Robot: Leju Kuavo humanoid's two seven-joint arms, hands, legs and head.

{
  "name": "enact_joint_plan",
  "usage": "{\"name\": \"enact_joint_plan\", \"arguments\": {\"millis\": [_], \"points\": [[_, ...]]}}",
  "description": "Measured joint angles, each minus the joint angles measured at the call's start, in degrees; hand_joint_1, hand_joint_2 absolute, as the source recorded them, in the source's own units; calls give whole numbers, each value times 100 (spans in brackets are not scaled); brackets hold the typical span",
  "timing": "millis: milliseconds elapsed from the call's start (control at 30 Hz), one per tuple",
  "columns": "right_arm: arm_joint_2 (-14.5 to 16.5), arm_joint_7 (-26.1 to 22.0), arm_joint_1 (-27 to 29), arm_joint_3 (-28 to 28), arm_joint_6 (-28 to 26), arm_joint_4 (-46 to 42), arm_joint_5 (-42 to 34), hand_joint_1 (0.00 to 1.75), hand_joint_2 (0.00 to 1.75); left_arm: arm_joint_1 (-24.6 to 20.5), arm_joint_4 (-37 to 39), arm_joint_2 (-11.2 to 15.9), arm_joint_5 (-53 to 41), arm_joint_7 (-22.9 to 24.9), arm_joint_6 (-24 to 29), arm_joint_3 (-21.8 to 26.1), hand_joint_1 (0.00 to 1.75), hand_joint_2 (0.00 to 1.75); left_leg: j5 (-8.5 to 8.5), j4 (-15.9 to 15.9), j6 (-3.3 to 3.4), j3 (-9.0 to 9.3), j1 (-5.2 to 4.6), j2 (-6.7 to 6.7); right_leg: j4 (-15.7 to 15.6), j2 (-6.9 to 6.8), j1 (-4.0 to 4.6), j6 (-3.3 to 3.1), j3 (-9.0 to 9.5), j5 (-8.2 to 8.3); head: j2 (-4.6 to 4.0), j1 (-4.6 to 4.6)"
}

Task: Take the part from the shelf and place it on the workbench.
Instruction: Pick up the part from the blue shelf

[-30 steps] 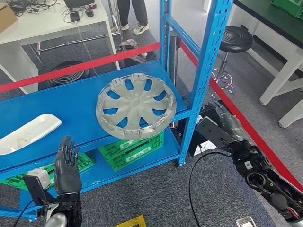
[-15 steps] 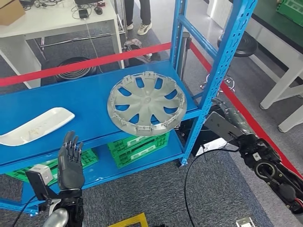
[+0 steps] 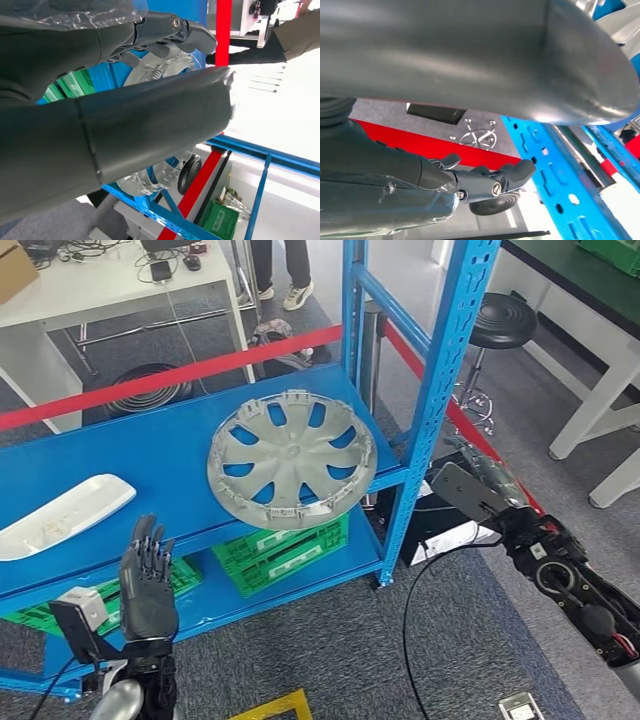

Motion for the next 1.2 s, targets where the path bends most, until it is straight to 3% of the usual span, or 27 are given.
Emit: {"name": "enact_joint_plan", "arguments": {"millis": [33, 67, 100, 167, 233, 400, 467, 533, 567, 600, 633, 700, 767, 867, 933, 1033, 1067, 1100, 1133, 1200], "points": [[-1, -17, -24, 2, -10, 63, -22, 0, 0, -1, 12, -2, 1, -3, -5, 0, 0, 0, -77, 291, -9, -155, 6, 0, 0, -2, 0, -2, -1, -1, 0, -11], [-1, -39, -52, 4, -22, 135, -48, 0, 0, 0, 24, -3, 4, -7, -9, 0, 0, 0, -52, 392, -8, -225, 8, 0, 1, -2, 0, -3, 0, -3, 0, -17], [-1, -64, -91, 6, -33, 206, -75, 0, 0, -1, 33, -3, 9, -10, -10, 0, 0, 0, 98, 219, 6, -165, 9, 0, 1, 2, 0, -3, 3, -4, 0, -23], [-1, -123, -187, 5, -48, 340, -126, 0, 0, -9, 41, -3, 18, -20, -10, 0, 0, 0, 536, -628, 65, 212, 3, -1, 0, 14, 1, 2, 15, -6, 0, -33], [-1, -182, -278, 3, -61, 471, -172, 0, 0, -24, 43, -6, 25, -28, -13, 0, 0, 0, 782, -1277, 124, 504, -22, -2, -2, 27, 16, 35, 13, -6, 0, -36], [-15, -319, -423, -8, -113, 819, -289, 0, 0, -38, 48, -27, 34, -45, -29, 0, 0, 0, 853, -1483, 268, 566, -34, -3, 43, 25, 6, 200, -13, -60, 0, -15], [-22, -365, -517, -9, -124, 973, -328, 0, 0, -46, 48, -42, 37, -54, -31, 0, 0, 0, 887, -1540, 305, 590, -14, 2, 534, 20, 6, 241, -236, -352, 0, 37], [-25, -410, -595, -2, -128, 1156, -350, 0, 0, -46, 54, -49, 43, -60, -33, 0, 0, 0, 889, -1540, 315, 583, -18, 3, 1384, 20, 12, 270, -642, -732, 0, 95], [-24, -441, -626, 8, -132, 1258, -354, 0, 0, -43, 62, -51, 49, -61, -35, 0, 0, 0, 887, -1533, 316, 579, -21, 3, 1706, 19, 12, 277, -805, -821, 0, 119], [-24, -475, -659, 24, -137, 1356, -354, 0, 0, -41, 71, -53, 54, -62, -38, 0, 0, 0, 884, -1524, 318, 576, -22, 1, 1778, 18, 11, 277, -848, -777, 0, 135], [-23, -515, -711, 44, -146, 1460, -354, 0, 0, -40, 80, -57, 60, -63, -40, 0, 0, 0, 878, -1513, 315, 575, -22, -1, 1595, 16, 11, 272, -769, -622, 0, 155], [-21, -605, -846, 83, -190, 1636, -334, 0, 0, -44, 89, -71, 69, -65, -43, 0, 0, 0, 855, -1475, 289, 570, -27, -5, 724, 9, 13, 251, -353, -202, 0, 198], [-14, -663, -952, 127, -271, 1738, -261, 0, 0, -52, 89, -82, 80, -69, -39, 0, 0, 0, 831, -1427, 246, 546, -48, -10, 102, 10, 29, 193, -60, -5, 0, 210], [10, -658, -1012, 218, -397, 1830, -149, 0, 0, -53, 92, -87, 99, -79, -23, 0, 0, 0, 822, -1403, 190, 523, -60, -14, 20, 13, 37, 94, -33, 2, 0, 150], [27, -646, -1043, 274, -459, 1858, -122, 0, 0, -55, 93, -88, 104, -85, -3, 0, 0, 0, 678, -1199, 124, 442, -55, -10, 9, 7, 18, 42, -26, 15, 0, 103], [50, -644, -1082, 352, -526, 1875, -116, 0, 0, -47, 97, -88, 115, -92, 28, 0, 0, 0, 141, -76, 35, -87, -25, -5, 5, -4, 15, -2, -24, 17, 0, 3], [59, -644, -1084, 380, -543, 1880, -116, 0, 0, -34, 100, -87, 123, -92, 36, 0, 0, 0, 40, 260, 30, -264, -17, -5, 5, -6, 21, -6, -24, 14, 0, -10], [72, -638, -1083, 405, -555, 1878, -115, 0, 0, -22, 103, -87, 130, -92, 39, 0, 0, 0, 50, 391, 40, -348, -16, -5, 5, -6, 29, -10, -21, 12, 0, -17], [85, -626, -1081, 431, -560, 1863, -104, 0, 0, -15, 104, -86, 134, -93, 42, 0, 0, 0, 175, 267, 65, -311, -20, -6, 5, -4, 41, -11, -16, 11, 0, -23], [121, -580, -1075, 485, -528, 1769, -46, 0, 0, -17, 105, -85, 137, -93, 40, 0, 0, 0, 605, -538, 172, 53, -53, -9, 3, 2, 61, -15, -1, 8, 0, -32]]}}
